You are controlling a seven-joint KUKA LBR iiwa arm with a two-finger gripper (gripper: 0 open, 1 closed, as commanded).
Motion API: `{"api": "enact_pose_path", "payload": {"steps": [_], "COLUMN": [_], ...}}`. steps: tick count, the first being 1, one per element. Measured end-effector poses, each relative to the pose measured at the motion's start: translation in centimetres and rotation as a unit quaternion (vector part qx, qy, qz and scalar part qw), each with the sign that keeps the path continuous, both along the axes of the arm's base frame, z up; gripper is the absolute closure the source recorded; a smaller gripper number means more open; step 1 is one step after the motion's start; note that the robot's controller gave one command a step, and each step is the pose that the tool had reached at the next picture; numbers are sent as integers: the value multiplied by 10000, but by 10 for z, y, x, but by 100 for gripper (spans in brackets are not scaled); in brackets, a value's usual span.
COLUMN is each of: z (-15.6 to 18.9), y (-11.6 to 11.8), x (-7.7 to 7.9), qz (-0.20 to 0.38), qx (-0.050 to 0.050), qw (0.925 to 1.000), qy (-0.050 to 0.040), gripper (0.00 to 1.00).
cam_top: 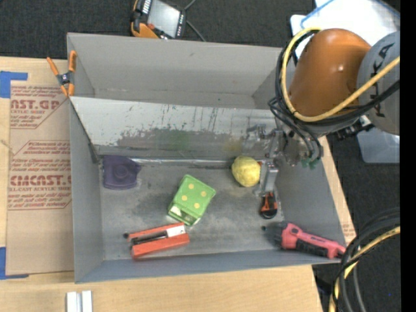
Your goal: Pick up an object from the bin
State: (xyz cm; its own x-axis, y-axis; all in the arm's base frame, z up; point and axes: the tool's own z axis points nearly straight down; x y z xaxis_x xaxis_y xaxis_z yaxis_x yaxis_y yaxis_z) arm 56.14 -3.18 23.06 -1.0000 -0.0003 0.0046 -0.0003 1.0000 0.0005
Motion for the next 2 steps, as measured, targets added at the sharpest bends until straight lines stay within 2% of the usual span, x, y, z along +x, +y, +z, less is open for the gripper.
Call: {"api": "enact_pose_path", "payload": {"steps": [1, 2], "z": [4, -109], "y": [0, -45], "x": [1, 22], "qz": [2, -960], "qx": [-4, 5], "qw": [10000, 9954], "qy": [-36, -69], "gripper": [0, 0]}}
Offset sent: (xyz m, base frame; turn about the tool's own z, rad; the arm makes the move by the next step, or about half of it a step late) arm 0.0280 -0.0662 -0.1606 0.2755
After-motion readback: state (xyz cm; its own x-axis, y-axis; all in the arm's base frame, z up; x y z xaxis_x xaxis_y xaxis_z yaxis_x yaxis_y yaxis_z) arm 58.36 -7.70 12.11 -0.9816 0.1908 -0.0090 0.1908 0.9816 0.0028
